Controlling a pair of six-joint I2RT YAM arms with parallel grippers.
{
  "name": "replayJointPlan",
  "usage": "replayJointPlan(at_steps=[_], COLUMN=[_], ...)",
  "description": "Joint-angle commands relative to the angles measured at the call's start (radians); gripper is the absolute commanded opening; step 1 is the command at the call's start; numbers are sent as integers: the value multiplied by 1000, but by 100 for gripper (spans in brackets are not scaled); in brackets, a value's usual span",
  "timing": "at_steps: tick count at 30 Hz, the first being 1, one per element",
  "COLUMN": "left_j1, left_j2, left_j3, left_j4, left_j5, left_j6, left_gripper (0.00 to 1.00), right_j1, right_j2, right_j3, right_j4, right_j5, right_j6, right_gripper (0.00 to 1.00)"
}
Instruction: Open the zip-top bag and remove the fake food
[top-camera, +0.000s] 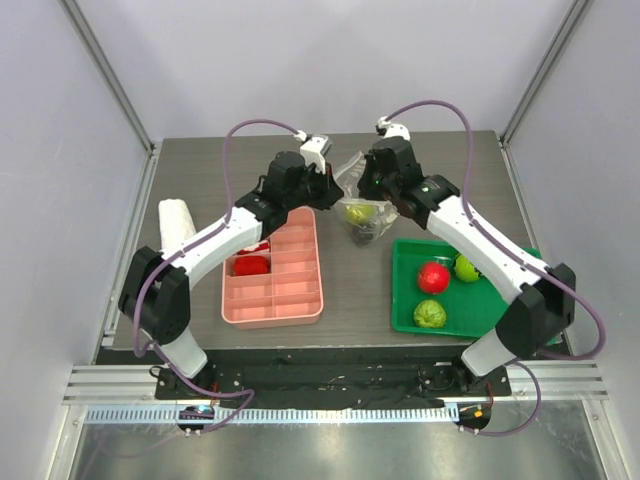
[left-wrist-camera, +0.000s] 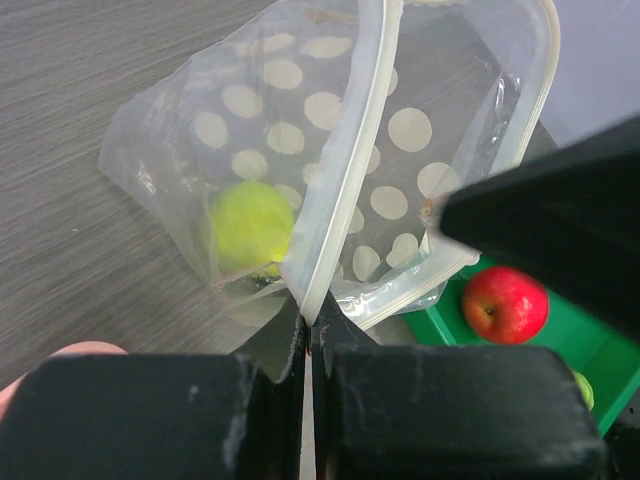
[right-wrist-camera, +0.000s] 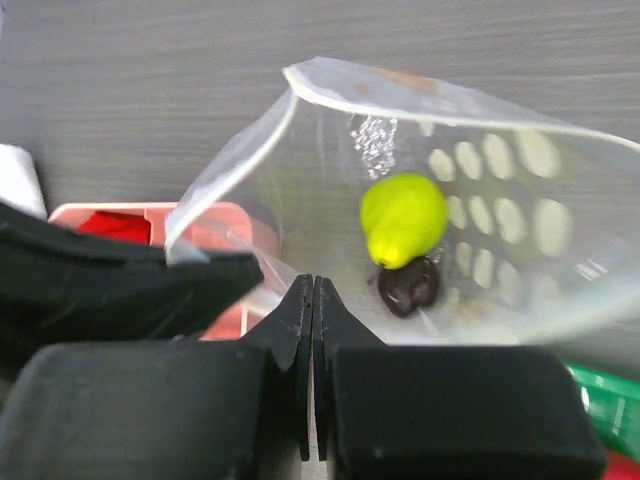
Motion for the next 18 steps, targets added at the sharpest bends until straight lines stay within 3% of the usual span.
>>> replayJointPlan(at_steps=[1, 11, 18], left_j1=[-13, -39, -53], left_j2=[-14, -16, -8], left_j3=[8, -2, -5], left_j4=[38, 32, 33], left_j5=[-1, 16, 22], left_j6=[-9, -8, -11], left_gripper=[0, 0, 0], right_j1=[1, -9, -33], right_j2=[64, 220, 308], right_j3=[39, 107, 126], right_j4=[68, 140, 145], right_j5=[-17, 90, 107], right_j6=[-16, -56, -92], right_gripper=[2, 2, 9])
